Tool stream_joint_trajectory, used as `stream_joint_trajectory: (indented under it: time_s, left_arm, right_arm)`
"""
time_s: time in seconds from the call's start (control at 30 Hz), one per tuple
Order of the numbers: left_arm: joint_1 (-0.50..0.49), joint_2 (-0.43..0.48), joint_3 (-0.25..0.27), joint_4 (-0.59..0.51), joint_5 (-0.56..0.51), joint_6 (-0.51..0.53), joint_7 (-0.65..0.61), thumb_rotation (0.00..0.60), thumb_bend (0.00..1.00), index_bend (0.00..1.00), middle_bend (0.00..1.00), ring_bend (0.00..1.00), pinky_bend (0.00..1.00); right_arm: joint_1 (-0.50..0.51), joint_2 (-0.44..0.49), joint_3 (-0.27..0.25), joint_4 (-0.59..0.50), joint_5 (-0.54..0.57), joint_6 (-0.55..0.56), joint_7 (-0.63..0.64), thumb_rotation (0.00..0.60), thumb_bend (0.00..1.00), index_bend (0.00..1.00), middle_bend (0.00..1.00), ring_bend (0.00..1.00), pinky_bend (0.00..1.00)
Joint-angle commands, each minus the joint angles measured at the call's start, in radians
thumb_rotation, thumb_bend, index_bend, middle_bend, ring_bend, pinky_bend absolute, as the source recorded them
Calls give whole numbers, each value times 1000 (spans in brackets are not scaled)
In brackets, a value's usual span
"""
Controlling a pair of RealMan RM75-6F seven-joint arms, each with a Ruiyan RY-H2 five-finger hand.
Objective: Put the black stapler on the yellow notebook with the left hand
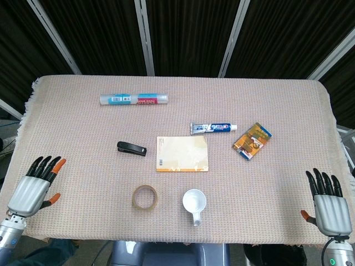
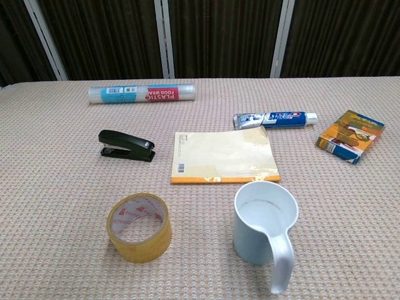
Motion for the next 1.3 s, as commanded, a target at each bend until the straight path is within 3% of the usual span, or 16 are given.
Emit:
stream_joint_trajectory:
  time_s: [0.03,0.47,0.57,0.9,1.17,1.3]
  left_arm:
    - [0,0,1,0,1,-1,0,600,207,0,49,26,67]
    - [-32,-33,3,17,45,-21,-13,600,206,6,113,86,156]
    - [-58,-74,-18,44,43,-43,9,600,209,20,114,84,164]
    - [-193,-263,-157,196,-100,-184,-13,600,217,68,159,104,157]
    - [-309,-409,-216,335,-124,-253,-113,600,241,136,209,138,155]
    - [-364,-459,-227,383,-146,-314,-84,600,241,140,210,140,155]
  right_arm:
    - [0,0,0,0,-1,1,0,600,62,0,0,0,0]
    - [0,-5,1,-1,6,-1,-10,600,63,0,0,0,0]
    - [-3,-2,0,-3,1,6,-4,600,61,0,0,0,0]
    - [-9,18,0,-7,-10,15,38,600,62,0,0,0,0]
    - [-7,27,-1,-8,-10,7,53,600,62,0,0,0,0]
    - [-4,33,7,-7,1,4,68,600,61,0,0,0,0]
